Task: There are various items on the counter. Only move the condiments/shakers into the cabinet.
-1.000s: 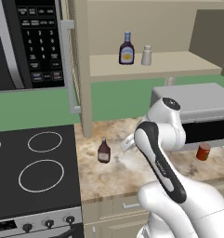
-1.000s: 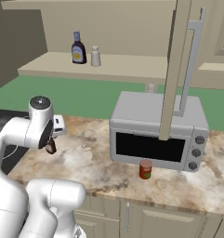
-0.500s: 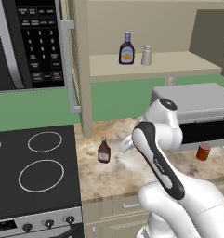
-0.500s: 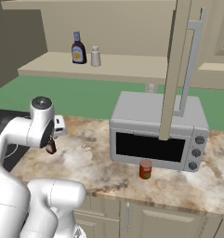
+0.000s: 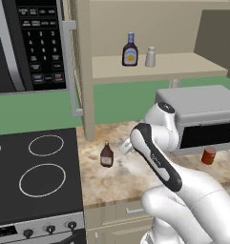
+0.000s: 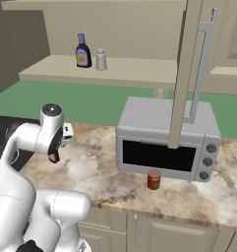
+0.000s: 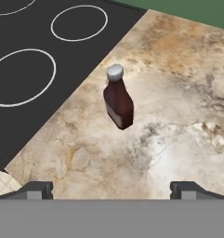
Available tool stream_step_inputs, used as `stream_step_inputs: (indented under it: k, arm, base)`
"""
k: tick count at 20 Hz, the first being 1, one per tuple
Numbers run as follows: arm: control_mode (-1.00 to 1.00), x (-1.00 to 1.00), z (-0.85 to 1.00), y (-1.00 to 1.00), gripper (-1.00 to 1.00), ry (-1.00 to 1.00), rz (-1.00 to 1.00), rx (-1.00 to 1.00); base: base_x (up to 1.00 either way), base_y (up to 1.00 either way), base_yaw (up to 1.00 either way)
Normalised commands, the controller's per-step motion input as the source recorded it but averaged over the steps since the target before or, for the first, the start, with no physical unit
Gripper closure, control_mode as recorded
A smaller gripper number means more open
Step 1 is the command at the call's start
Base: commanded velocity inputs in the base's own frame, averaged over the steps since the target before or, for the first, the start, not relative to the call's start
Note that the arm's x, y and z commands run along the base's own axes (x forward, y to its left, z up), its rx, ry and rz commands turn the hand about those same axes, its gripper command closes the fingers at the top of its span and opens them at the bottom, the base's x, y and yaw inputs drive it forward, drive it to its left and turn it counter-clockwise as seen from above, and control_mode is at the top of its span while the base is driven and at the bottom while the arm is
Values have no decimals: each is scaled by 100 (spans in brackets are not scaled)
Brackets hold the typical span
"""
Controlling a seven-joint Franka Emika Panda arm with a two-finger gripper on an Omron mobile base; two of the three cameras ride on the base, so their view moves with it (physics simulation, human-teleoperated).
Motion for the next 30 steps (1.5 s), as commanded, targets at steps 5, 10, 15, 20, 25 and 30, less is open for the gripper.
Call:
stream_step_inputs:
  k: [5, 10, 15, 20, 25, 30]
  arm:
    - [-100, 33, -10, 2, -100, 1, 2, 0]
    - [-100, 17, -3, 12, -100, 0, 4, 0]
    - [-100, 1, -12, 23, -100, 0, 5, 0]
    - [-100, 2, -25, 21, -100, 0, 6, 0]
    - [-100, 10, -28, 12, -100, 0, 7, 0]
    - [-100, 21, -14, 2, -100, 0, 6, -3]
  base:
    - [0, 0, 0]
    - [0, 0, 0]
    - [0, 0, 0]
    - [0, 0, 0]
    - [0, 0, 0]
    - [0, 0, 0]
